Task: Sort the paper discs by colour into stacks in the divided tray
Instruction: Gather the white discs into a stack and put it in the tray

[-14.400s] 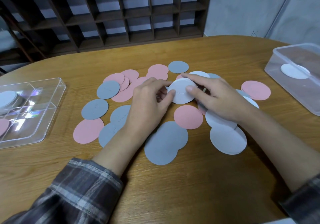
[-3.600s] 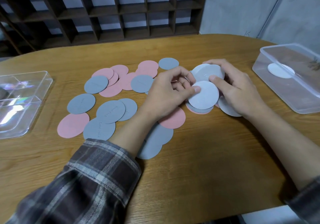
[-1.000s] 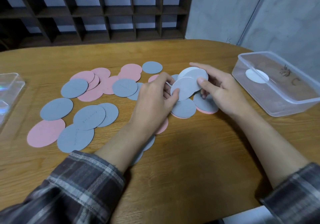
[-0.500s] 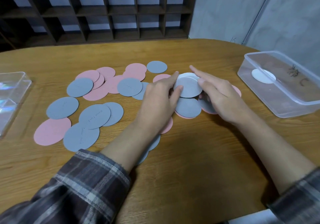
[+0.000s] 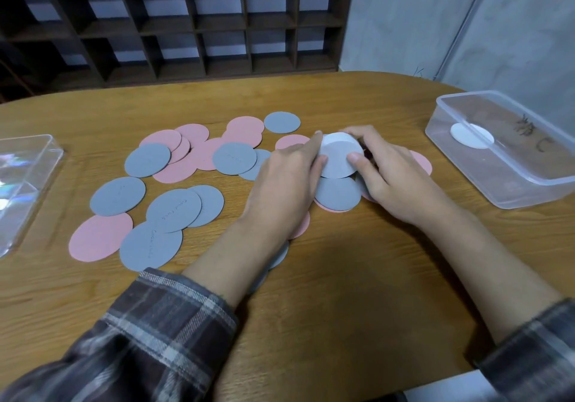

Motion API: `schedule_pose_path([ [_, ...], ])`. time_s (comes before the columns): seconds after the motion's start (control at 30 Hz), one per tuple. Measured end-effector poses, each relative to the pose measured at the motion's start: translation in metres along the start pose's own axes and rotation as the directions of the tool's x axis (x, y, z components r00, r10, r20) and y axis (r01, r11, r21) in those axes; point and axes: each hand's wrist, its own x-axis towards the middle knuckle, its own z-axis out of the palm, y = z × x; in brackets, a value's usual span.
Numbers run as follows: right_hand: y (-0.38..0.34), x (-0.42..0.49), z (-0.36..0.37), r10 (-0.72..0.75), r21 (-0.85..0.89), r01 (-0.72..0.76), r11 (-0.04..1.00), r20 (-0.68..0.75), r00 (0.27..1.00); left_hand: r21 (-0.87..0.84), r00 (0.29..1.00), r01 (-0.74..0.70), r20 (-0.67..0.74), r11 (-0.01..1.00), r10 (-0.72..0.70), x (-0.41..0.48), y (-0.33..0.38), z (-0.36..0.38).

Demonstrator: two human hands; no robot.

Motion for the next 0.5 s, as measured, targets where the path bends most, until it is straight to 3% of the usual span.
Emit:
schedule_pose_path([
  [0.17, -0.002, -0.004, -0.005, -0.065, -0.039, 0.063, 0.997, -0.062, 0.996, -0.197, 0.999, 0.022, -0.031, 0.98, -0.029, 0.0, -0.005, -0.009],
  [0.33, -0.017, -0.018, -0.008, -0.098, -0.01, 0.098, 0.995, -0.153, 0.983, -0.191, 0.994, -0.087, -0.081, 0.978, 0.073, -0.004, -0.002, -0.032],
  [0.5, -0.039, -0.031, 0.007, -0.147, 0.02, 0.151, 0.988, -0.132, 0.98, -0.118, 0.995, -0.095, 0.03, 0.988, 0.099, -0.026, -0.011, -0.074],
])
